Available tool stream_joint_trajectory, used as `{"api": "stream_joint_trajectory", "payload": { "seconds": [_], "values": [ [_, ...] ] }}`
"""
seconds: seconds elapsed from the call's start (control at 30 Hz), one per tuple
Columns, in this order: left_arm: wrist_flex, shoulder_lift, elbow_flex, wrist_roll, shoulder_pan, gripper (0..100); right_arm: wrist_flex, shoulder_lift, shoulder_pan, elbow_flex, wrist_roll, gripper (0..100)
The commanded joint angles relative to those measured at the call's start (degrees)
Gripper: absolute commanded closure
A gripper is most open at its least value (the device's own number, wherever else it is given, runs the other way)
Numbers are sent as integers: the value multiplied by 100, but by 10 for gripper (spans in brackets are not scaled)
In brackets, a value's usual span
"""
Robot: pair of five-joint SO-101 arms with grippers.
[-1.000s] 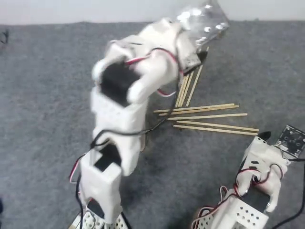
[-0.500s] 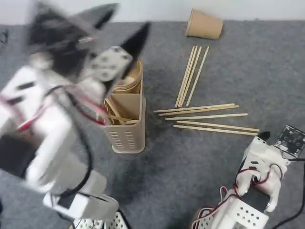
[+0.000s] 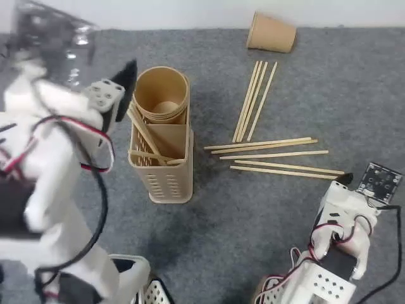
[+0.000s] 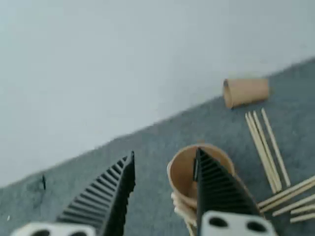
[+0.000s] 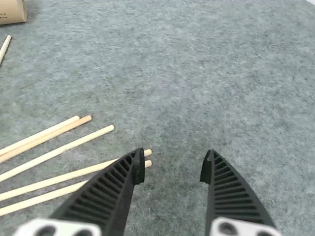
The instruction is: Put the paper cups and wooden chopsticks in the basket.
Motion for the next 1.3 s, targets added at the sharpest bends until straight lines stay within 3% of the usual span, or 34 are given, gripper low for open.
{"api": "stream_joint_trajectory", "payload": {
  "seconds": [0.0,0.1,0.37,0.53,0.73,1.1,1.27],
  "values": [
    [70,-273,1130,-158,-589,812,-66,-66,-66,-35,79,798],
    [88,-229,1745,-158,-905,812,-66,-66,-66,-35,79,798],
    [114,308,1938,-123,-932,812,-66,-66,-66,-26,79,798],
    [123,422,2800,-105,-897,812,-66,-66,-110,-26,79,798],
    [141,413,3257,352,-879,812,-66,-66,-295,-18,88,798],
    [141,-202,3090,791,-9,812,-66,-66,-295,-18,88,798],
    [132,-624,3758,809,193,812,-66,-66,-295,-18,88,798]
  ]
}}
